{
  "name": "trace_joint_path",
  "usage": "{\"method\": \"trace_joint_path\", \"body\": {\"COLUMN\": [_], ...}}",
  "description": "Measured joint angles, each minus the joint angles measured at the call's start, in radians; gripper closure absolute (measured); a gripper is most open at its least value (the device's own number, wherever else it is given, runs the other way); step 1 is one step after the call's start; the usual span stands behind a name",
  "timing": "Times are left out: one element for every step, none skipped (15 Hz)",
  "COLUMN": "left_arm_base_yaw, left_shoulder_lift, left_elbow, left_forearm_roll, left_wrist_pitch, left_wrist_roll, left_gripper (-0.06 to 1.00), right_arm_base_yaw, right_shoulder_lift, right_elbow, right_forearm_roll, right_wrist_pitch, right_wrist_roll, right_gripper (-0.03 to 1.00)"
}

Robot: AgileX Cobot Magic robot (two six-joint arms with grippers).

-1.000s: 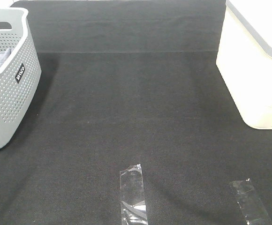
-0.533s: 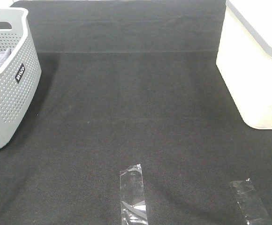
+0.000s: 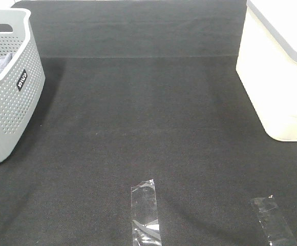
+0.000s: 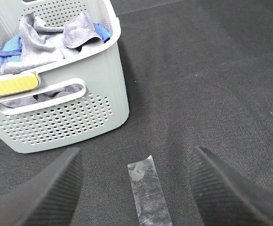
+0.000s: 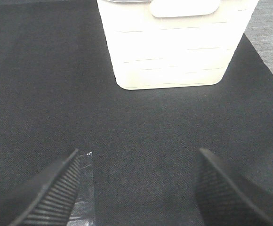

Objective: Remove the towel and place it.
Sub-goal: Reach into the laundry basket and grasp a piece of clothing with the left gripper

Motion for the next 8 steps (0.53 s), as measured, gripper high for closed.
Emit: {"method": "trace_joint_path", "body": {"left_arm_base_yaw": [0.0,0.0,0.0,0.0,0.0,0.0,0.0,0.0], "left_shoulder_lift": [0.0,0.0,0.0,0.0,0.0,0.0,0.0,0.0], "left_elbow": [0.0,0.0,0.0,0.0,0.0,0.0,0.0,0.0], "left_forearm_roll": [0.0,0.0,0.0,0.0,0.0,0.0,0.0,0.0], "left_wrist_pitch": [0.0,0.0,0.0,0.0,0.0,0.0,0.0,0.0], "left_wrist_roll": [0.0,0.0,0.0,0.0,0.0,0.0,0.0,0.0], "left_gripper": [0.31,0.31,0.31,0.31,0.31,0.31,0.31,0.31], "right_arm_base_yaw": [0.0,0.0,0.0,0.0,0.0,0.0,0.0,0.0], "right_shoulder_lift": [0.0,0.0,0.0,0.0,0.0,0.0,0.0,0.0], "right_elbow": [0.0,0.0,0.0,0.0,0.0,0.0,0.0,0.0], "right_forearm_roll": [0.0,0.0,0.0,0.0,0.0,0.0,0.0,0.0], "right_wrist_pitch": [0.0,0.0,0.0,0.0,0.0,0.0,0.0,0.0], "right_wrist_roll": [0.0,0.0,0.0,0.0,0.0,0.0,0.0,0.0], "right_gripper": [0.32,0.32,0.32,0.32,0.32,0.32,0.32,0.32]}}
